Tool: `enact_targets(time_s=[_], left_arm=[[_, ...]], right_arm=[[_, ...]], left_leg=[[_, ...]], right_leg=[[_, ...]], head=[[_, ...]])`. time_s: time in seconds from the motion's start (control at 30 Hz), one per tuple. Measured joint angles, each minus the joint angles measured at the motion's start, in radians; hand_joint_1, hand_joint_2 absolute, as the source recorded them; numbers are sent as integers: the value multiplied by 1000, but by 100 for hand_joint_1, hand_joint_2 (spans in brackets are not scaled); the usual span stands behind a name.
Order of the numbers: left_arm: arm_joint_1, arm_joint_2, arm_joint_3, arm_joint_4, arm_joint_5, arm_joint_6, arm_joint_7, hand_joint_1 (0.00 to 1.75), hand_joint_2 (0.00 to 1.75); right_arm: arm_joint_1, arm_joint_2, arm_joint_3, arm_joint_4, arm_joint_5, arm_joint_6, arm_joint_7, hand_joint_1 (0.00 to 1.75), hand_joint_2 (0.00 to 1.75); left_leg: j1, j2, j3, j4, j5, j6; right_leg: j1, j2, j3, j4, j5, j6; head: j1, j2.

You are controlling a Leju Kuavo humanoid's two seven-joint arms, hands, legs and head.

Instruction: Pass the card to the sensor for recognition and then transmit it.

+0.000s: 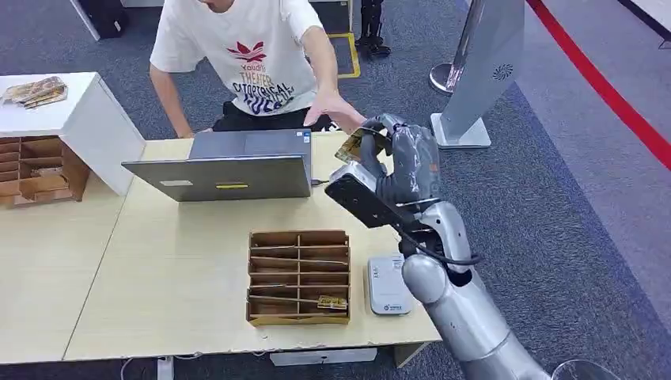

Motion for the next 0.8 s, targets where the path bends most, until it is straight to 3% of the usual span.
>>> enact_targets(time_s=[0.27, 0.3, 0.33, 0.8], left_arm=[[-12, 0, 0, 0, -22, -5, 10, 0, 175], [-13, 0, 0, 0, -23, -5, 10, 0, 175], [-14, 0, 0, 0, -23, -6, 11, 0, 175], [-16, 0, 0, 0, -21, -8, 12, 0, 175]], right_arm=[[-75, 34, 2, 81, 34, -1, 21, 175, 175], [-76, 37, 2, 87, 40, -1, 22, 138, 175], [-76, 39, 3, 95, 46, -1, 25, 89, 175], [-77, 49, 16, 154, 66, 4, 32, 89, 175]], left_leg=[[0, -1, 0, 0, 0, 0], [0, -1, 0, 0, 0, 0], [0, -1, 0, 0, 0, 0], [0, -1, 0, 0, 0, 0]], right_leg=[[0, 0, 0, 0, 0, 0], [0, 0, 0, 0, 0, 0], [0, 0, 0, 0, 0, 0], [0, 0, 0, 0, 0, 0]], head=[[0, 0], [0, 0], [0, 0], [0, 0]])
